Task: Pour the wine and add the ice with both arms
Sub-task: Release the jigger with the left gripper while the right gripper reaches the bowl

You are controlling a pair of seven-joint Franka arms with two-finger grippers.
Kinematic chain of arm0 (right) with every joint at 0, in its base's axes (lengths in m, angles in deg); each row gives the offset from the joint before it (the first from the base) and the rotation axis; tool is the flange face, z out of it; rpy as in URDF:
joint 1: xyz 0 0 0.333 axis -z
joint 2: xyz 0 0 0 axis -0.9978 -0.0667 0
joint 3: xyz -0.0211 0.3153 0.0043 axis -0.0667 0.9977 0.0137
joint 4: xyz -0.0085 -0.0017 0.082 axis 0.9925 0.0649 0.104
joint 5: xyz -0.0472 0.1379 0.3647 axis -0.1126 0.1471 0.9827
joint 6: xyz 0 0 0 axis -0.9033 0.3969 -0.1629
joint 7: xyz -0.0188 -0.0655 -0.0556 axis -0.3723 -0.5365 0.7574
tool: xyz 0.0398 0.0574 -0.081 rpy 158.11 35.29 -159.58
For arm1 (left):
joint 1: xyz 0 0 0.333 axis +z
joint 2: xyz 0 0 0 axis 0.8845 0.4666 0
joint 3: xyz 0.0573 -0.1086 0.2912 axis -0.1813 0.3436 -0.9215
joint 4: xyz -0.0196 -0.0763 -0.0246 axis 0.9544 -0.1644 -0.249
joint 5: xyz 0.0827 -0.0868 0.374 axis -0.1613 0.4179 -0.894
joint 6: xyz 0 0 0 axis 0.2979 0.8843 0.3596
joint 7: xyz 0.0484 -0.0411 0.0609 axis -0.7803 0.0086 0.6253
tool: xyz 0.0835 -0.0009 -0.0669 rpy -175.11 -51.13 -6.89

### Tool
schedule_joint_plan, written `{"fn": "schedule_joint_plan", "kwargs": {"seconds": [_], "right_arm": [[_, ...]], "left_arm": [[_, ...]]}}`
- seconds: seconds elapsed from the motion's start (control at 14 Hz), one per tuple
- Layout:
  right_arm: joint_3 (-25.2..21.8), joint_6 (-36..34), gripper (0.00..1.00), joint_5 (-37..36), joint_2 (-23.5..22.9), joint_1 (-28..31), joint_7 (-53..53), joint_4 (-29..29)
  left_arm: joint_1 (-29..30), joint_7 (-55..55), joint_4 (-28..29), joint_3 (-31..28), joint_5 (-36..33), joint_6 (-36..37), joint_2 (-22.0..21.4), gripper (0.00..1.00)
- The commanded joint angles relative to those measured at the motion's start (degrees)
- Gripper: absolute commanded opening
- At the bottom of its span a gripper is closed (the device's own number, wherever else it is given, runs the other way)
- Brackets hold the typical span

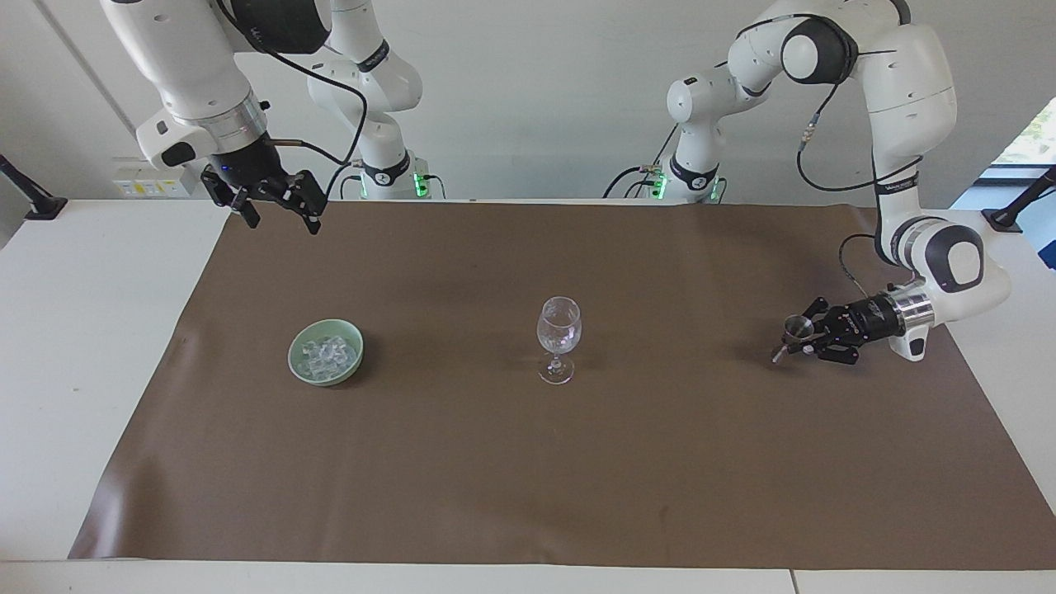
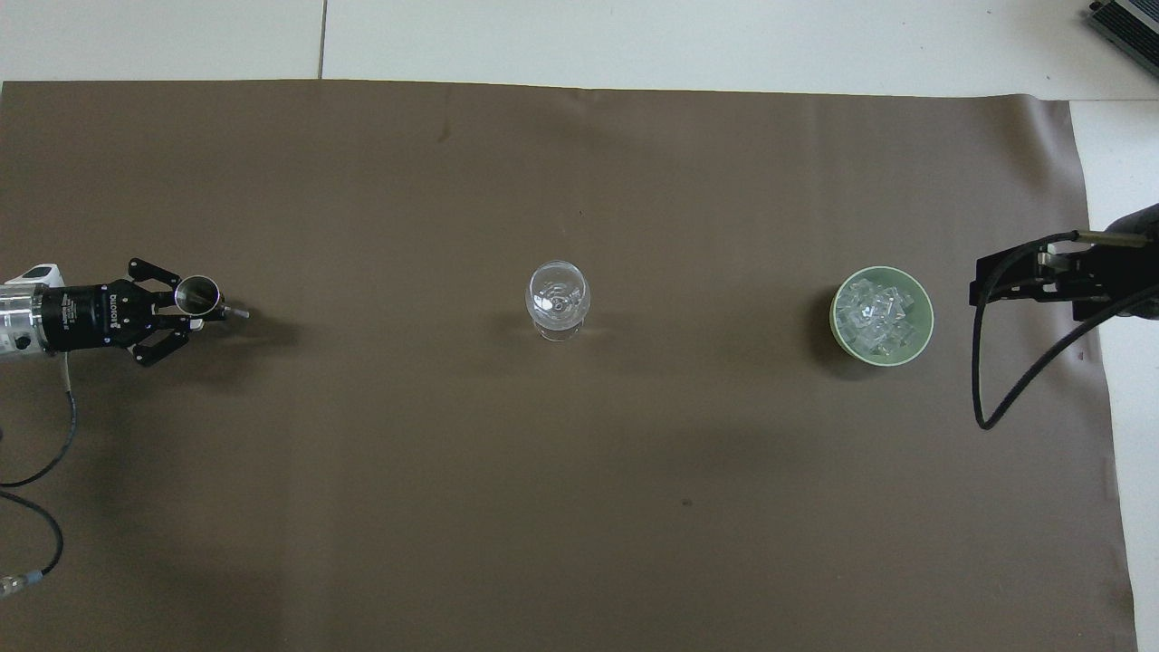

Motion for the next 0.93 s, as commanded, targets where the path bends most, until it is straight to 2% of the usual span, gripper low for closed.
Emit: {"fn": "schedule_joint_plan", "kwargs": {"seconds": [0.0, 0.43, 0.57, 0.64, 0.86], "right_arm": [[0.08, 0.15, 1.00, 0.96, 0.67, 1.14, 1.91, 0.11], [0.25, 6.64, 1.00, 0.96, -0.03, 1.05, 6.13, 5.37], [0.43, 10.51, 1.00, 1.14, -0.99, 0.96, 6.83, 7.66], [0.52, 12.00, 1.00, 1.22, -1.61, 0.88, 7.97, 8.28], [0.78, 12.98, 1.00, 1.31, -4.07, 0.79, 10.52, 9.94]], "left_arm": [[1.82, 0.97, -1.63, 0.25, 2.06, 2.74, 2.70, 0.00], [2.18, 0.71, -1.11, 0.25, 3.99, 2.84, 3.67, 0.00], [2.35, 0.71, -1.02, 0.17, 4.79, 2.57, 3.67, 0.00], [2.61, 0.71, -1.02, 0.17, 4.88, 2.57, 3.67, 0.03], [2.97, 0.62, 0.03, 0.17, 5.14, 2.48, 3.67, 0.05]]}}
